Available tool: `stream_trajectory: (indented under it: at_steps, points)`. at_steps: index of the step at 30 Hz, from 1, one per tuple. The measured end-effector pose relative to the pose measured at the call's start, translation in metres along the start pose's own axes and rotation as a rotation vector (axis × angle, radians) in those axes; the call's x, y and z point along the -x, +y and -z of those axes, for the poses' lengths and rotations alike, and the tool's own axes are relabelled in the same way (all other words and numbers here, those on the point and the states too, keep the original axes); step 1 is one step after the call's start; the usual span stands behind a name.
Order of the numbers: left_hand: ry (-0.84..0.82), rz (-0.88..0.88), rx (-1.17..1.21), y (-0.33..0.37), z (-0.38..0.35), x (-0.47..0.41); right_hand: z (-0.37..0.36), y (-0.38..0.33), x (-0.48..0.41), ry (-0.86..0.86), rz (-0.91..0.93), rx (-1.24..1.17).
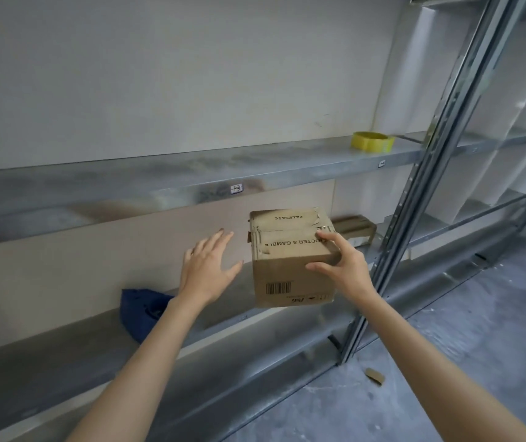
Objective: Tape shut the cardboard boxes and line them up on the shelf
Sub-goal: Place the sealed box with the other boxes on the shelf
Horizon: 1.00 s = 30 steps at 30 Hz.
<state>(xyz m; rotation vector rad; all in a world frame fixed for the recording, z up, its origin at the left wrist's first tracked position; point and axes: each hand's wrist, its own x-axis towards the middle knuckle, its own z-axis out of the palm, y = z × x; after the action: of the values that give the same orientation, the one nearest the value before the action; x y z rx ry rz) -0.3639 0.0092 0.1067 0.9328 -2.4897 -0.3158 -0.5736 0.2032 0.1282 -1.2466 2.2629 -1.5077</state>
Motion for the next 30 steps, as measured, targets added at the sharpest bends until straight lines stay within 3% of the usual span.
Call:
stream_trajectory:
  at_steps: [14,22,30]
  points:
    - [-0.096,0.060,-0.089,0.049,-0.100,-0.104,0.026,0.129,-0.126,-0.113,-0.014,-0.119]
    - [-0.161,0.118,-0.072,0.069,-0.148,-0.163,0.036,0.191,-0.198,-0.189,0.010,-0.052]
    - [-0.140,0.256,-0.096,0.096,-0.182,-0.196,0.049,0.236,-0.249,-0.268,0.041,-0.052]
